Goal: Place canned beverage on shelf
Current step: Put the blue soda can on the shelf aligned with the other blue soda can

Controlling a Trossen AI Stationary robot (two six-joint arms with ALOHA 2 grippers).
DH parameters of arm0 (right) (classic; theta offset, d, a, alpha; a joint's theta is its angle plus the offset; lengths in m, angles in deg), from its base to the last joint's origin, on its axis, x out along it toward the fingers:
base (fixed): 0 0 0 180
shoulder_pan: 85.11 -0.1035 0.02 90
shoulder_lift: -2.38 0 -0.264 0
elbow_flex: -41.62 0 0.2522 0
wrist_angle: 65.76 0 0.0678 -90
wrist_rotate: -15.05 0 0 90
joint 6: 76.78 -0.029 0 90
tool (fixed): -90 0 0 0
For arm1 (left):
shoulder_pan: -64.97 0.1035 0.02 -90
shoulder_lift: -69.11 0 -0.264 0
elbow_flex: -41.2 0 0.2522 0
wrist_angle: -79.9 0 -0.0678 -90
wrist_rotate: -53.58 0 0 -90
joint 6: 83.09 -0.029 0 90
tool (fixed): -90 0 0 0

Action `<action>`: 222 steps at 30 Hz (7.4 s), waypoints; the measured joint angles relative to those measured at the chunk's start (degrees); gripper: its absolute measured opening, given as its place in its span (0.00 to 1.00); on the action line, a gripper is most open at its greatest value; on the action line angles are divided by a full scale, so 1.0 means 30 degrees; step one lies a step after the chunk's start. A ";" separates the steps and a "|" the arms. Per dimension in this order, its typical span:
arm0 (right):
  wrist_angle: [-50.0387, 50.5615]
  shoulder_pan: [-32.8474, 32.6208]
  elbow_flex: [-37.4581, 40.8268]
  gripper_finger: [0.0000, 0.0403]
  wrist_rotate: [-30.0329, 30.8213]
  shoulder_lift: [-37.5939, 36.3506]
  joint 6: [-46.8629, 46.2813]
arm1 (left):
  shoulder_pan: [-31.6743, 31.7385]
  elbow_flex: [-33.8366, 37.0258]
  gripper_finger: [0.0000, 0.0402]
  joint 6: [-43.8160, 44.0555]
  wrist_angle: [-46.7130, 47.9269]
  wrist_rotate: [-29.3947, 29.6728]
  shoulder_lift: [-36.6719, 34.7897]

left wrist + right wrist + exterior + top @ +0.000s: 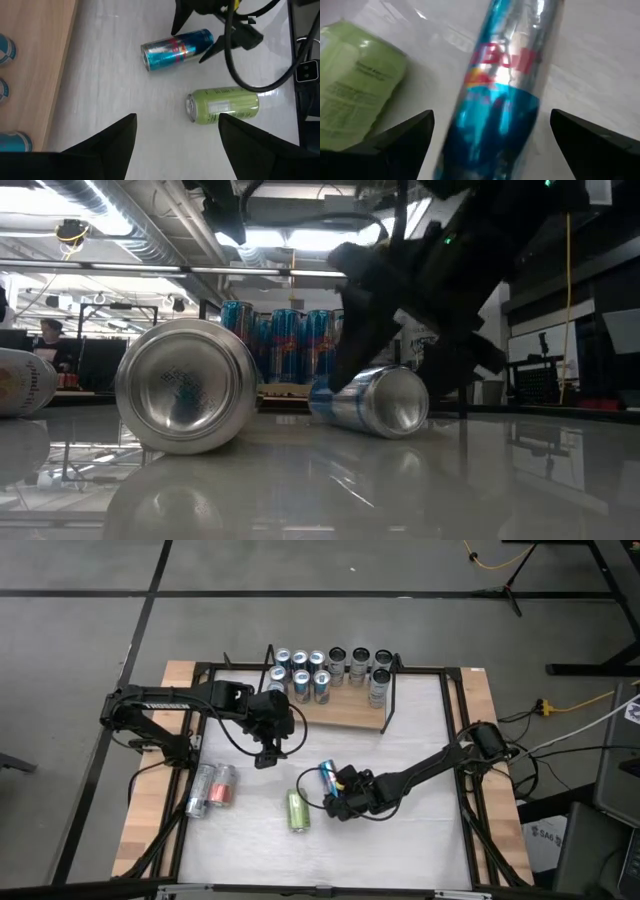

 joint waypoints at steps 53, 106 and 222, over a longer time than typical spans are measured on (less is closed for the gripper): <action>-0.5019 0.1776 -0.7753 0.56 0.7243 0.0832 1.8587 | 0.1502 -0.0015 0.67 0.1173 0.1329 -0.0014 -0.5662; -0.8323 0.1754 -0.7847 0.57 0.7667 0.0802 2.8114 | 0.0846 0.0007 0.67 0.0918 -0.0634 -0.1175 -0.6052; 1.2193 0.4139 -0.7861 0.88 0.4284 -0.4647 1.9293 | 0.4927 0.0000 0.53 -0.5285 -0.1832 0.1047 0.1275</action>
